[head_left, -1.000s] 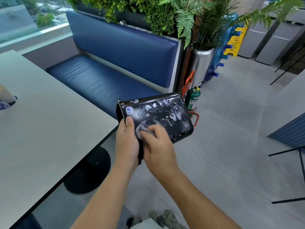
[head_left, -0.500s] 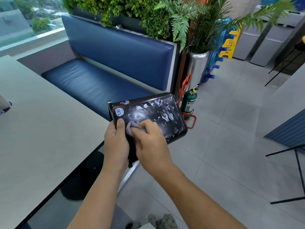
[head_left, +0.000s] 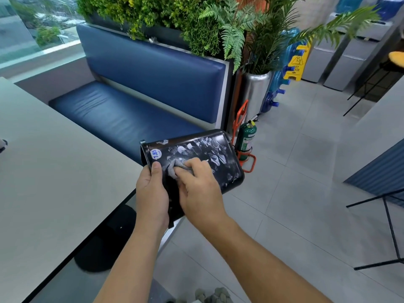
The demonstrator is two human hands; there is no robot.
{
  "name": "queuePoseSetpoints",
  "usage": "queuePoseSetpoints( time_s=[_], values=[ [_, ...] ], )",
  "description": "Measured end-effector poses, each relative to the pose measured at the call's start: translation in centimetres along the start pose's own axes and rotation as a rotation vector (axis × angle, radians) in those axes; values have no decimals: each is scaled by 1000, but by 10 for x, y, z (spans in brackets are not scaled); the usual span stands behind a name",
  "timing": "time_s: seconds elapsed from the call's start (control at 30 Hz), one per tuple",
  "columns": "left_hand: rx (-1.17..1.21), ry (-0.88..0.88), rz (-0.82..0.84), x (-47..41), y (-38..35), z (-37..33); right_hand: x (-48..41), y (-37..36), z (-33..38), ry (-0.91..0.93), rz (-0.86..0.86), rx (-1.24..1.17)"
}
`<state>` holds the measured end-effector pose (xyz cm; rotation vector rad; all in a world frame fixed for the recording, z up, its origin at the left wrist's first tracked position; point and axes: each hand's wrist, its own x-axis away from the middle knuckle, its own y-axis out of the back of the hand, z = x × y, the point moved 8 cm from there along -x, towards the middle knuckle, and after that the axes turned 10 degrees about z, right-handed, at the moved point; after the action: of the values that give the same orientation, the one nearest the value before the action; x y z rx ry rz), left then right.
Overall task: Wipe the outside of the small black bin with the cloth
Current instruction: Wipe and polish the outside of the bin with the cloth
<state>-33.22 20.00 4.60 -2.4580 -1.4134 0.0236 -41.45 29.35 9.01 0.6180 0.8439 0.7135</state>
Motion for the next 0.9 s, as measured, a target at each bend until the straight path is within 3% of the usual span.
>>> queuePoseSetpoints(
  time_s=[0.17, 0.33, 0.53, 0.7, 0.9],
  values=[
    [-10, -21, 21, -2, -4, 0, 37, -5, 9, 71, 39, -56],
    [-82, -57, 81, 0, -13, 1, 4, -3, -3, 61, 10, -79],
    [-67, -53, 5, 3, -12, -1, 13, 11, -26, 20, -63, -20],
    [-129, -18, -17, 0, -10, 7, 17, -3, -5, 48, 1, -76],
    [-266, -96, -143, 2, -1, -4, -2, 10, -42, -88, -65, -22]
  ],
)
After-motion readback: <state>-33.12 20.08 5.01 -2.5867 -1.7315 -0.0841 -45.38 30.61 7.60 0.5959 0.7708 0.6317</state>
